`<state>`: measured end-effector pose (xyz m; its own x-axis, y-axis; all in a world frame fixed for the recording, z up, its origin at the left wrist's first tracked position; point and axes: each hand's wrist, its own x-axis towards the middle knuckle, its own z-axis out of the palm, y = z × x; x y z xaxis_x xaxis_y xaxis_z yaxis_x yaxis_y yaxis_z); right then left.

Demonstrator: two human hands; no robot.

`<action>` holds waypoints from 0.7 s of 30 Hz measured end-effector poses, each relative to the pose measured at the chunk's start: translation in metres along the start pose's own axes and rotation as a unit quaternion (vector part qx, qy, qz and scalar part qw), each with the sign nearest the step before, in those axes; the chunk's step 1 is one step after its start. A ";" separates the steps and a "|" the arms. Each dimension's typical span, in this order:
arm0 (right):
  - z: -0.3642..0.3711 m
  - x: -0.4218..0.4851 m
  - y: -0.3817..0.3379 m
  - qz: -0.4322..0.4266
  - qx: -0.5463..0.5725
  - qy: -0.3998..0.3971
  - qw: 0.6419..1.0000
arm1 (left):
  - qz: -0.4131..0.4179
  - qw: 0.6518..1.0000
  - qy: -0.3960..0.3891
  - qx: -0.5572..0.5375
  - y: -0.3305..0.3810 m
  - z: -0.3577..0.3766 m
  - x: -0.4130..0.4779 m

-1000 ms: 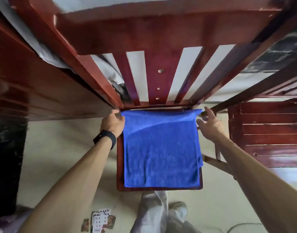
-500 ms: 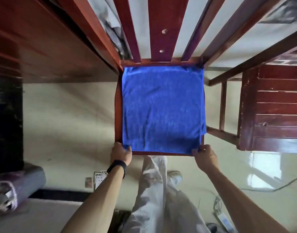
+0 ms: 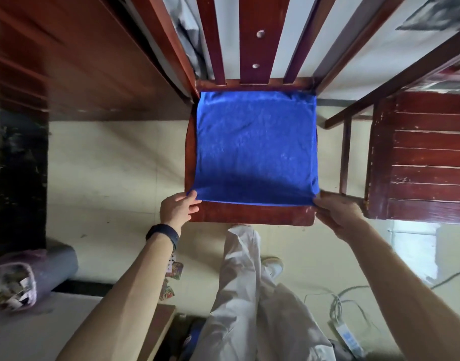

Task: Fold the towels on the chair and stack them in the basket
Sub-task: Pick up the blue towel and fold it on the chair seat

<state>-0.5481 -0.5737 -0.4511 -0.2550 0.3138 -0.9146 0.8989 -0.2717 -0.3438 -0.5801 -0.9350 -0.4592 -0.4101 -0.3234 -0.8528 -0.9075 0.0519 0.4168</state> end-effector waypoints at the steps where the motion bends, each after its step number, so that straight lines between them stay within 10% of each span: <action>1: -0.003 -0.008 -0.017 -0.013 0.028 -0.012 0.999 | 0.015 0.999 -0.005 -0.039 0.012 -0.002 -0.005; 8: -0.015 -0.060 -0.098 -0.212 0.086 -0.034 0.973 | 0.099 0.971 0.003 -0.216 0.058 -0.003 -0.027; 21: 0.014 0.075 0.010 -0.124 -0.300 0.143 0.935 | 0.045 0.990 0.098 0.095 -0.038 0.044 0.050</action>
<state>-0.5630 -0.5659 -0.5259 -0.4533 0.5530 -0.6991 0.8848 0.3744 -0.2775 -0.5701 -0.9114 -0.5321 -0.4821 -0.4859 -0.7291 -0.8761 0.2605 0.4057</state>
